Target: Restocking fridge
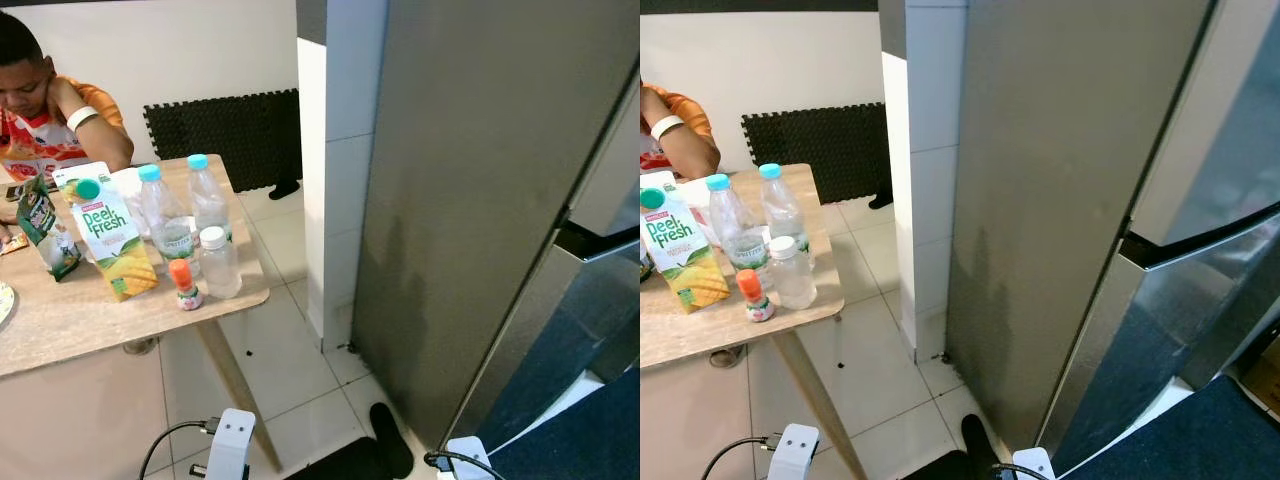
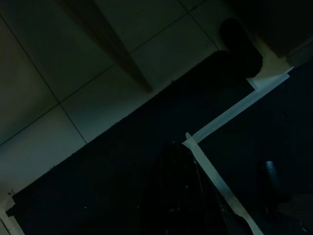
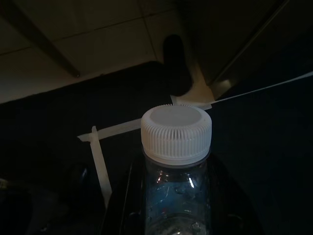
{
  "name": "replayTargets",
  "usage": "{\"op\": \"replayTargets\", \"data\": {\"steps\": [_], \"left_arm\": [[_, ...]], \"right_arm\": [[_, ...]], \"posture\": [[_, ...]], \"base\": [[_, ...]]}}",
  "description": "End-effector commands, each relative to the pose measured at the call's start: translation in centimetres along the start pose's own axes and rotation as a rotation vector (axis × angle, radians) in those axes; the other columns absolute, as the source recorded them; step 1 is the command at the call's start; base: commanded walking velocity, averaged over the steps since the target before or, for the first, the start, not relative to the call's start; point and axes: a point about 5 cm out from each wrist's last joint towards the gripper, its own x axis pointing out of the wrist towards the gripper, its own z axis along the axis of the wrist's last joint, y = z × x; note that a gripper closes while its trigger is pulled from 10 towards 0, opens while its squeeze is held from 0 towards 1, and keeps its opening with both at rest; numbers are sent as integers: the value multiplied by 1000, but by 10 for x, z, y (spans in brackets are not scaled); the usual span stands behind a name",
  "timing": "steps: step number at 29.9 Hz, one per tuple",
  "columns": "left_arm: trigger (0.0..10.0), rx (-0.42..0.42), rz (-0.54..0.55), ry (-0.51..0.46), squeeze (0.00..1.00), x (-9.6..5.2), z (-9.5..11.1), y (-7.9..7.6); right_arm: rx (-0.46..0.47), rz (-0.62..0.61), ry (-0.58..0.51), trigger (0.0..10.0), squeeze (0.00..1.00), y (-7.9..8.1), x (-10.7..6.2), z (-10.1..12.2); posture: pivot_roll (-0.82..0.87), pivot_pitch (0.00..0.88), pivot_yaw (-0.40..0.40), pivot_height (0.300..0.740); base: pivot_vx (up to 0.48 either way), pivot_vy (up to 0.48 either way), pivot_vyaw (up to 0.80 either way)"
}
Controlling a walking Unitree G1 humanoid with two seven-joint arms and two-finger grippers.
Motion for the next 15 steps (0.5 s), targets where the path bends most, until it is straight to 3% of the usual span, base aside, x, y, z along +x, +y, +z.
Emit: {"op": "replayTargets", "data": {"steps": [1,8,15], "left_arm": [[10000,9,2,31,0,-2,-9,1],[10000,-19,33,-1,0,-2,-5,5],[10000,67,21,21,0,-1,-2,9]], "right_arm": [[-17,0,11,10000,0,-1,-1,-3],[-43,7,-13,10000,0,-3,0,7],[-8,-31,-28,10000,0,-8,0,7]], "posture": [[16,85,-4,740],[15,113,-22,740],[-7,107,45,740]], "base": [[0,0,0],[0,0,0],[0,0,0]]}}
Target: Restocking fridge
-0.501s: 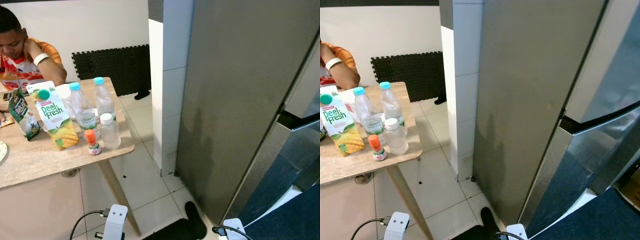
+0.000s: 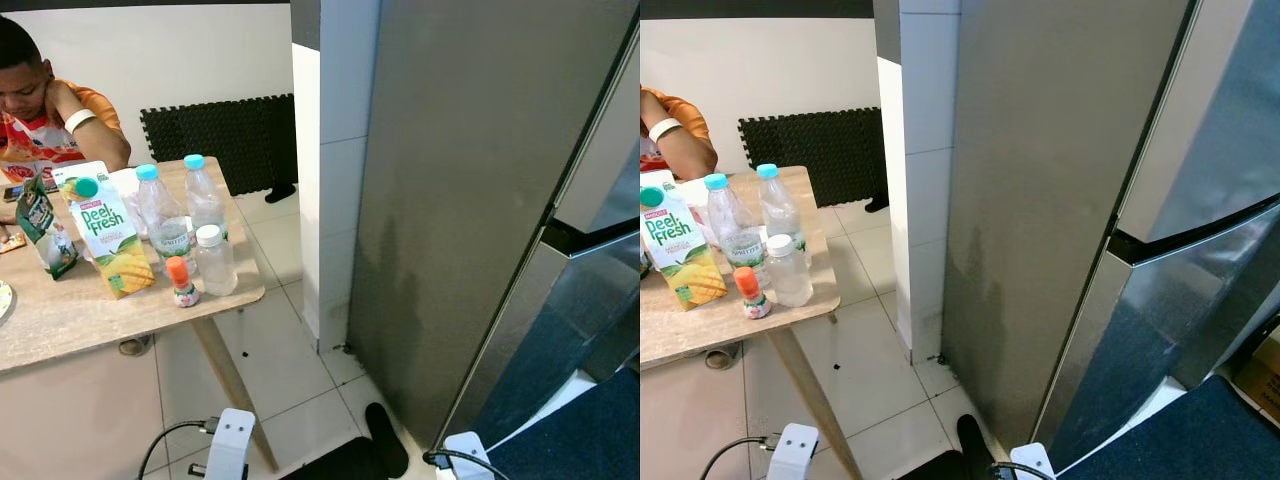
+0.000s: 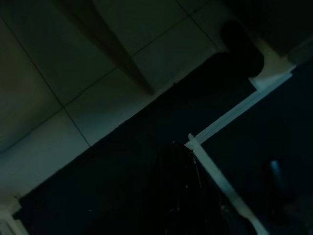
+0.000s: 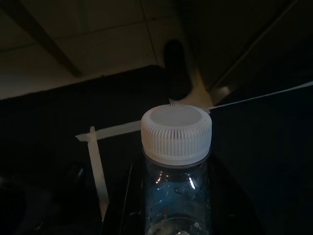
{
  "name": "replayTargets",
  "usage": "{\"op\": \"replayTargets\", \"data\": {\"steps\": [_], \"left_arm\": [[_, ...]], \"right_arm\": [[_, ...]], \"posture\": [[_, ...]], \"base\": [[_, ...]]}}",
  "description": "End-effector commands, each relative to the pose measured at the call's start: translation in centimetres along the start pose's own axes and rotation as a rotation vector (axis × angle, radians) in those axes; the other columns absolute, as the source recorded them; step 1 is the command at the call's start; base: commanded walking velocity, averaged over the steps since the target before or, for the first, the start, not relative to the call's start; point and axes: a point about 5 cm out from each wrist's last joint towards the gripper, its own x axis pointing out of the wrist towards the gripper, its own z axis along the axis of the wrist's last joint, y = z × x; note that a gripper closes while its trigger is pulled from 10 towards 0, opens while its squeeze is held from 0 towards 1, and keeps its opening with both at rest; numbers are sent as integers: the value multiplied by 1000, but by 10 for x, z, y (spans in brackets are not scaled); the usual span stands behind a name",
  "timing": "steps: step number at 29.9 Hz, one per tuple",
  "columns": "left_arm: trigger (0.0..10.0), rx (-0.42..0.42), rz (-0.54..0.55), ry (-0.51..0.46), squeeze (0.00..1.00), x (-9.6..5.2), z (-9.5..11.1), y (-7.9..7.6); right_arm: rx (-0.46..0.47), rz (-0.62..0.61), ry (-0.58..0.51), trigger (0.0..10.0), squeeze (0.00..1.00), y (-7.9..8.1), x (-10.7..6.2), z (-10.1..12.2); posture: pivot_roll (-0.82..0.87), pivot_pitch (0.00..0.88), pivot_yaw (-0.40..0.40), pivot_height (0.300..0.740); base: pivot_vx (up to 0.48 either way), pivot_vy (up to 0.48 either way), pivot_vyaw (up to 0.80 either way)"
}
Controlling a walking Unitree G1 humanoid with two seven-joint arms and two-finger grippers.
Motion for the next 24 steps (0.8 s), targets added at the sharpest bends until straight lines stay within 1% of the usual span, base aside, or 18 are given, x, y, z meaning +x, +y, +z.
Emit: {"op": "replayTargets", "data": {"steps": [1,3,4,6,9,11,13,15,16,17,18,19,20,21,22,24], "left_arm": [[10000,27,10,37,0,-2,-6,9],[10000,50,14,54,0,-2,-9,12],[10000,50,14,54,0,-2,-9,12],[10000,63,16,49,0,-2,-8,13],[10000,57,35,41,0,-2,-7,17],[10000,50,40,42,0,-3,-6,19],[10000,25,32,43,0,-2,-3,19],[10000,21,37,39,0,-2,-4,19],[10000,51,46,45,0,-2,-4,19],[10000,51,46,45,0,-2,-4,19],[10000,57,50,39,0,-2,-4,19],[10000,32,44,32,0,-1,-4,15],[10000,32,44,32,0,-1,-4,15],[10000,8,43,33,0,-1,-4,10],[10000,-6,42,39,0,0,-6,6],[10000,-5,28,48,0,0,-9,-1]], "right_arm": [[24,-29,-10,10000,0,-3,-1,-2],[66,-48,-12,10000,0,-4,-2,-7],[66,-48,-12,10000,0,-4,-2,-7],[99,-65,-18,10000,0,-8,-4,-13],[127,-89,-18,10000,0,-13,-6,-19],[109,-97,-9,10000,0,-14,-7,-20],[91,-87,-13,10000,0,-15,-7,-18],[77,-84,-20,10000,0,-14,-6,-16],[54,-90,-30,10000,0,-15,-6,-11],[54,-90,-30,10000,0,-15,-6,-11],[48,-98,-33,10000,0,-18,-6,-10],[45,-111,-33,10000,0,-23,-7,-8],[45,-111,-33,10000,0,-23,-7,-8],[33,-128,-22,10000,0,-30,-8,-9],[25,-133,-14,10000,0,-33,-9,-10],[13,-137,-3,10000,0,-38,-10,-12]], "posture": [[-7,107,45,740],[-33,76,50,740],[-33,76,50,740],[-30,39,59,740],[-36,16,65,740],[-39,0,73,740],[-29,23,74,740],[-30,31,73,740],[-34,5,77,740],[-34,5,77,740],[-35,34,70,740],[-40,27,63,740],[-40,27,63,740],[-46,44,51,740],[-46,44,46,740],[-45,44,45,740]], "base": [[0,0,0],[0,0,0],[0,0,0],[0,0,0],[0,0,0],[0,0,0],[0,0,0],[0,0,0],[0,0,0],[0,0,0],[0,0,0],[0,0,0],[0,0,0],[0,0,0],[0,0,0],[0,0,0]]}}
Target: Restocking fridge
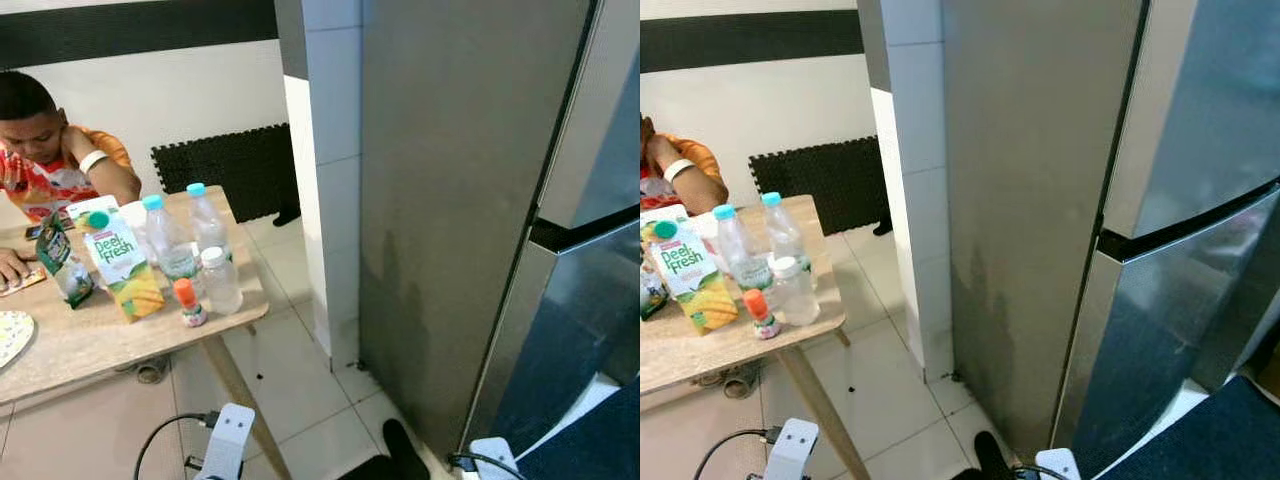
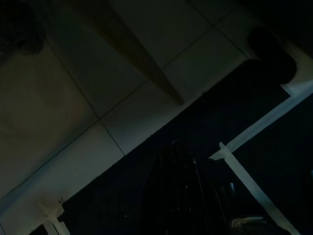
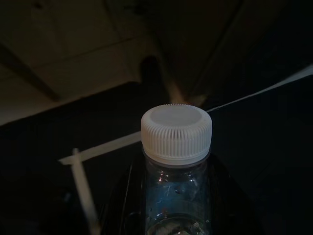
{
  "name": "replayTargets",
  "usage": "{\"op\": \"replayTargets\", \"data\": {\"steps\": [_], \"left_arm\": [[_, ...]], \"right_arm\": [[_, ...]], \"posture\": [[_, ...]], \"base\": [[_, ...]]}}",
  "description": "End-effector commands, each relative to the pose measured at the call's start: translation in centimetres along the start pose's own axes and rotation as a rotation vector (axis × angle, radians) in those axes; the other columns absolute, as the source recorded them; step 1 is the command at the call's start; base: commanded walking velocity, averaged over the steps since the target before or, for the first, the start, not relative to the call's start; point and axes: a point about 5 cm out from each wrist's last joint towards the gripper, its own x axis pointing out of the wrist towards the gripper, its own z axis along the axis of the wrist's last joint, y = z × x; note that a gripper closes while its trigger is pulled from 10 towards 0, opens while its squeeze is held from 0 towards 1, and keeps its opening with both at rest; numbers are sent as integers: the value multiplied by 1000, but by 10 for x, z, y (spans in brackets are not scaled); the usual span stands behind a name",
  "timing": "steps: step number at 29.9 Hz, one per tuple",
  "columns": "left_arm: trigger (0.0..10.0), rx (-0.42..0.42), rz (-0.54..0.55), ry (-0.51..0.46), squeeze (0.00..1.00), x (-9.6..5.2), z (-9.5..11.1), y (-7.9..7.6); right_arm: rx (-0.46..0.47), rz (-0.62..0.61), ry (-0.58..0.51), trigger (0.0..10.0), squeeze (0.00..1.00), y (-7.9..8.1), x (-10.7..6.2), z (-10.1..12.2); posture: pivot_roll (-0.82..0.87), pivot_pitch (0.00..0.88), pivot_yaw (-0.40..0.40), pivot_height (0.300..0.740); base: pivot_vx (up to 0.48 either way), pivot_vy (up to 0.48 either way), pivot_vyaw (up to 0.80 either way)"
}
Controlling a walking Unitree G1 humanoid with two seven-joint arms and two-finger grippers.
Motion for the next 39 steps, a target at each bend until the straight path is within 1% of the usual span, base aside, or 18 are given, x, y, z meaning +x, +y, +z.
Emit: {"op": "replayTargets", "data": {"steps": [1,2,6,7,8,11,13,14,17,20,22,23,24,26,29,30,33,39], "left_arm": [[10000,-11,-21,33,0,-1,-11,-10],[10000,8,-38,37,0,-2,-12,-12],[10000,48,-51,42,0,-3,-16,-13],[10000,37,-38,43,0,-3,-17,-9],[10000,37,-38,43,0,-3,-17,-9],[10000,-1,3,51,0,-6,-22,2],[10000,-11,11,63,0,-7,-27,4],[10000,-9,13,65,0,-8,-28,3],[10000,-23,14,64,0,-8,-30,0],[10000,-29,12,62,0,-8,-31,-2],[10000,-39,-11,57,0,-8,-30,-10],[10000,-18,-48,67,0,-8,-32,-21],[10000,-18,-48,67,0,-8,-32,-21],[10000,9,-72,71,0,-8,-33,-25],[10000,15,-77,80,0,-8,-34,-27],[10000,27,-80,76,0,-8,-33,-25],[10000,48,-83,76,0,-8,-32,-22],[10000,24,-68,72,0,-7,-30,-21]], "right_arm": [[-20,4,10,10000,0,0,0,-2],[-20,6,10,10000,0,0,0,-2],[-30,12,11,10000,0,4,0,-1],[-27,21,10,10000,0,7,1,-1],[-27,21,10,10000,0,7,1,-1],[-35,42,25,10000,0,17,1,-5],[-65,69,30,10000,0,24,1,-6],[-83,75,29,10000,0,25,1,-6],[-85,75,27,10000,0,24,1,-7],[-86,72,25,10000,0,22,0,-8],[-92,60,26,10000,0,17,0,-8],[-83,31,24,10000,0,10,-1,-10],[-83,31,24,10000,0,10,-1,-10],[-56,10,24,10000,0,8,-2,-12],[-48,5,36,10000,0,9,-3,-18],[-45,4,39,10000,0,10,-3,-19],[-35,-3,41,10000,0,13,-3,-21],[-32,1,41,10000,0,18,-3,-22]], "posture": [[-45,44,45,740],[-48,69,39,740],[-53,66,34,740],[-27,55,20,740],[-27,55,20,740],[-37,63,8,740],[-48,84,-6,740],[-49,88,-9,740],[-48,97,-18,740],[-48,98,-7,740],[-52,107,4,740],[-30,114,11,740],[-30,114,11,740],[-30,121,13,740],[-11,130,20,740],[-12,131,34,740],[-16,133,41,740],[-17,123,36,740]], "base": [[0,0,0],[0,0,0],[0,0,0],[0,0,0],[0,0,0],[0,0,0],[0,0,0],[0,0,0],[0,0,0],[0,0,0],[0,0,0],[0,0,0],[0,0,0],[0,0,0],[0,0,0],[0,0,0],[0,0,0],[0,0,0]]}}
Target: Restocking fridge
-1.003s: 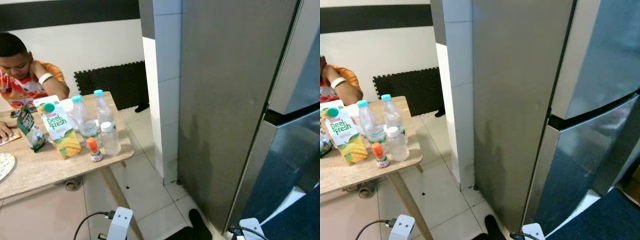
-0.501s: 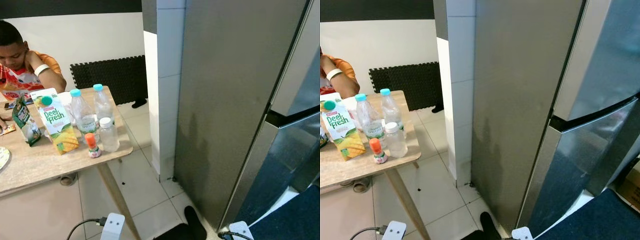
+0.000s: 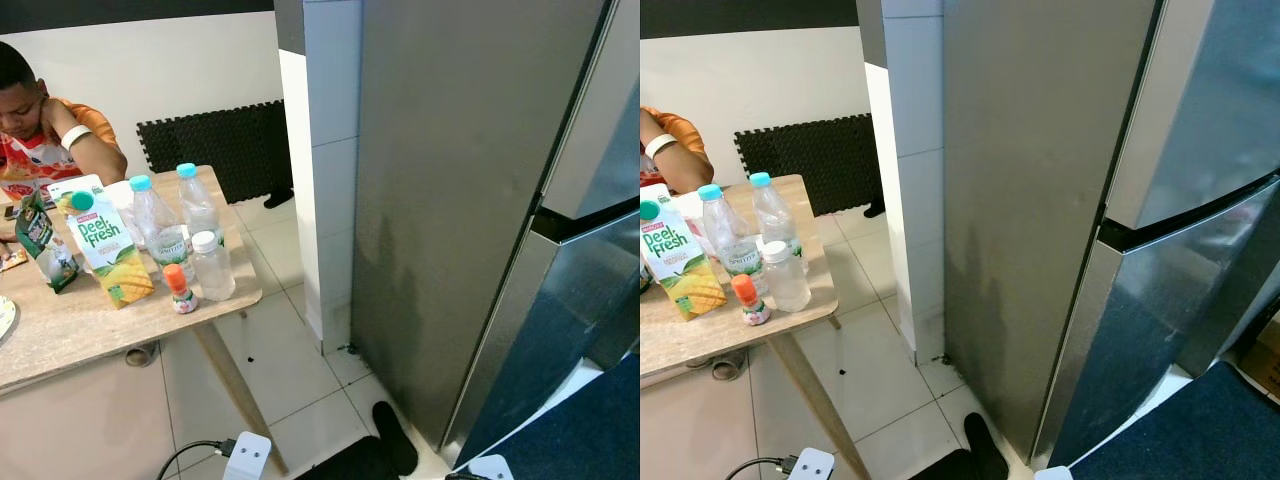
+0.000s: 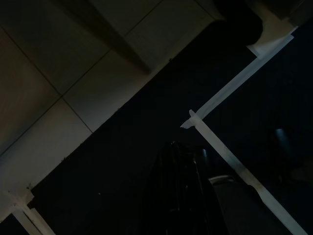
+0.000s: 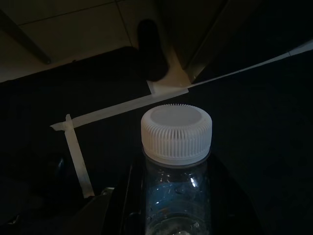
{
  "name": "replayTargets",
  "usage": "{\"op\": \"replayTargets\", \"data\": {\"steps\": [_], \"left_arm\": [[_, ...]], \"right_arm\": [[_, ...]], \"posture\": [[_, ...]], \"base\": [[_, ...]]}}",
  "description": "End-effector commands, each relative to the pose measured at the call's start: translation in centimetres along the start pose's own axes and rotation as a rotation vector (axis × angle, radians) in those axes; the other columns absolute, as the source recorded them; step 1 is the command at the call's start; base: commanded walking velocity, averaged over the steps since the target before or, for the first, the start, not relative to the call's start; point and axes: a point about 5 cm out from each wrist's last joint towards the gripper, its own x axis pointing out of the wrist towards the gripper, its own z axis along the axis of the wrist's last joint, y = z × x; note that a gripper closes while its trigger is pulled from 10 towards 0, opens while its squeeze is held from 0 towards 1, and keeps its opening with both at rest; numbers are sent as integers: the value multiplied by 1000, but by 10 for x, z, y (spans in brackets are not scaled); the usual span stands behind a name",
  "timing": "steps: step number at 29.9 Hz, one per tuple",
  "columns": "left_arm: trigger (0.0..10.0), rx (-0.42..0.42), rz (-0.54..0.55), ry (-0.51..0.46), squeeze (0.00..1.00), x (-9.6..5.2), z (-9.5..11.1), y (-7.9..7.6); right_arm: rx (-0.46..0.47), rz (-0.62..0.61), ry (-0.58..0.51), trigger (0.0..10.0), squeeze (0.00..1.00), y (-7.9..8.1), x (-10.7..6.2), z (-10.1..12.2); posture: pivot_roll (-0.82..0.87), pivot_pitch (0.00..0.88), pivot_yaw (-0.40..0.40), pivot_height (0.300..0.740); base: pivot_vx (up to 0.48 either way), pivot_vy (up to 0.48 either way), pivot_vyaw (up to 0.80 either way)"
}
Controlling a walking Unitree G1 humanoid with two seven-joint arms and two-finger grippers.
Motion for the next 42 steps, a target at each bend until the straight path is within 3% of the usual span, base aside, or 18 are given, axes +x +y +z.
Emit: {"op": "replayTargets", "data": {"steps": [1,9,14,18,36,42], "left_arm": [[10000,-17,20,12,0,-1,-2,5],[10000,-50,17,8,0,0,1,1],[10000,-18,29,10,0,1,1,0],[10000,-76,34,3,0,1,2,-2],[10000,-51,47,1,0,-1,-3,5],[10000,-23,53,-10,0,-3,-4,12]], "right_arm": [[6,-8,-13,10000,0,0,0,1],[-13,-6,-10,10000,0,-2,0,4],[-19,-6,-12,10000,0,-2,1,5],[-22,-7,-11,10000,0,-3,0,4],[-52,20,-16,10000,0,2,2,10],[-69,37,-14,10000,0,7,2,10]], "posture": [[-16,122,35,740],[-24,111,21,740],[-30,112,19,740],[-34,118,17,740],[-19,135,-16,740],[15,178,-18,740]], "base": [[0,0,0],[0,0,0],[0,-453,0],[0,-120,0],[0,0,0],[0,0,0]]}}
